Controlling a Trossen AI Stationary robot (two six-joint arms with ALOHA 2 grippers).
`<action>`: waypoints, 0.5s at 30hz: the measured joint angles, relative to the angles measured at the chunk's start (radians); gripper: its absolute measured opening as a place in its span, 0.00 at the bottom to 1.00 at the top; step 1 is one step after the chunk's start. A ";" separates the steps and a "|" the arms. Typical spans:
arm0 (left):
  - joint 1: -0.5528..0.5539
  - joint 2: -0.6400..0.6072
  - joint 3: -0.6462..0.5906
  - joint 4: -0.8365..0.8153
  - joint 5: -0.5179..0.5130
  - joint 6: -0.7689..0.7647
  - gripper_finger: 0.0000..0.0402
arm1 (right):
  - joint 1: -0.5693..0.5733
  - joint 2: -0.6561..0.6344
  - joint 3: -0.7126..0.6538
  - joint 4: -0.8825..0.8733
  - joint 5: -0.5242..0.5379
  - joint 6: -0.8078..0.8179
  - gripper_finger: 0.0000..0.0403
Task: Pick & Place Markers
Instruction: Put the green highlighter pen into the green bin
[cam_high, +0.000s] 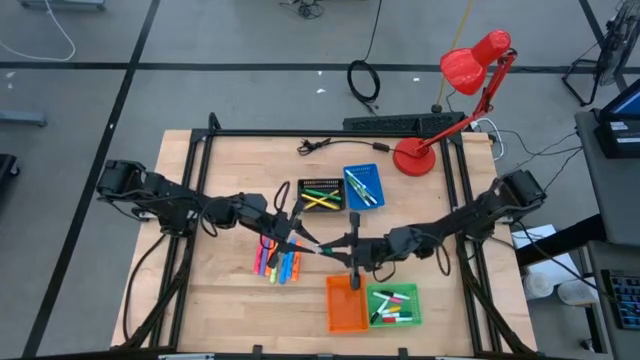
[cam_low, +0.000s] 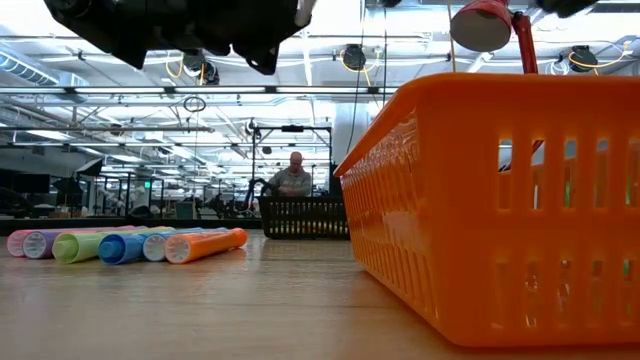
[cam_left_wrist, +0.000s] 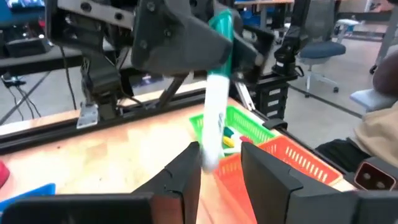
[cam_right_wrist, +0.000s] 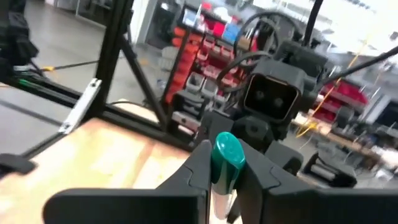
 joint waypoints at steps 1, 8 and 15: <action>0.000 0.000 0.000 -0.006 0.001 0.001 0.29 | 0.007 -0.019 0.000 -0.038 0.002 0.020 0.07; -0.002 0.000 0.000 -0.013 0.010 0.000 0.30 | 0.099 -0.131 0.000 -0.239 0.006 0.116 0.07; -0.002 0.000 0.000 -0.031 0.010 -0.003 0.30 | 0.224 -0.213 -0.001 -0.404 0.003 0.212 0.07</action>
